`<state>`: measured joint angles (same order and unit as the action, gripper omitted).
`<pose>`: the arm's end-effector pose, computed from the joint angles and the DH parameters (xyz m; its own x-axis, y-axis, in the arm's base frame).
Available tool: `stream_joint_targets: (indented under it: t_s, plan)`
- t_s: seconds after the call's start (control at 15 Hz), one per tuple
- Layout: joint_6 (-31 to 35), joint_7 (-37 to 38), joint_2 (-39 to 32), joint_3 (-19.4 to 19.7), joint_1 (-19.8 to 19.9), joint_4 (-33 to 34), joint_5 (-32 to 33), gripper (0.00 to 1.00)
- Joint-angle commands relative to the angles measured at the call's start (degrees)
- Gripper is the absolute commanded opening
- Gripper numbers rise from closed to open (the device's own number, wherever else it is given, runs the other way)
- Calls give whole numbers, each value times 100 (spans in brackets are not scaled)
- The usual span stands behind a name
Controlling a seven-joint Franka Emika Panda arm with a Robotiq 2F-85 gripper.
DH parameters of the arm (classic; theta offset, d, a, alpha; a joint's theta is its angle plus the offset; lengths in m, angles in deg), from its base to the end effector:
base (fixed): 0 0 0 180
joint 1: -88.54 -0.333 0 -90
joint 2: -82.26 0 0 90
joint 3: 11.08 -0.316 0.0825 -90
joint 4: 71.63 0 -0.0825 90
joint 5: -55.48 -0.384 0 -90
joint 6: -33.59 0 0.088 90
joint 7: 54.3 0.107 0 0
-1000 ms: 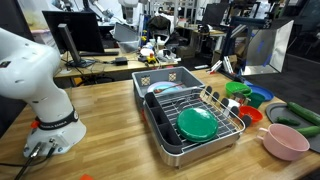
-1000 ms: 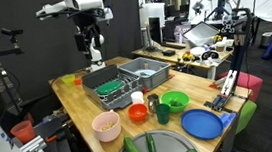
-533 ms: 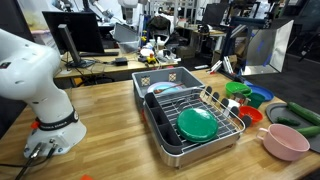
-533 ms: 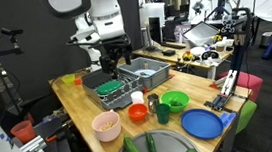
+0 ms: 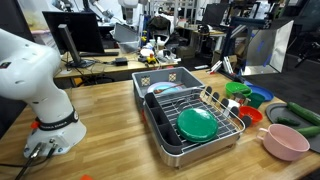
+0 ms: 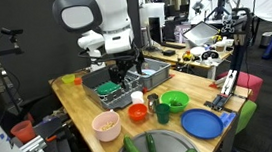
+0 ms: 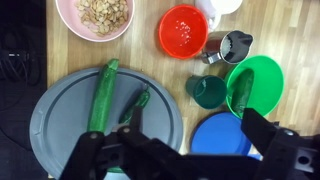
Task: Pick up the green object on the tray and put it in the green bowl
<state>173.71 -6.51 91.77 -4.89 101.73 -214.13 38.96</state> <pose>0.4407 -0.1545 0.3611 0.1973 -0.9750 -0.1020 -0.9599 -0.1710 -0.2223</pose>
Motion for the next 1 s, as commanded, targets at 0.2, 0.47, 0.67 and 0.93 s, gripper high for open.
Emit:
stream_joint_targets:
  t_s: [0.2, 0.47, 0.67, 0.93]
  plan:
    - [164, 494, -310, 144, -18, 175, -284, 100]
    - [402, 1136, -1161, 395, -20, 552, -794, 100]
    - [352, 1183, -1978, 482, -1, 918, -1670, 100]
    - [252, 1494, -2965, 511, 79, 1441, -2464, 100]
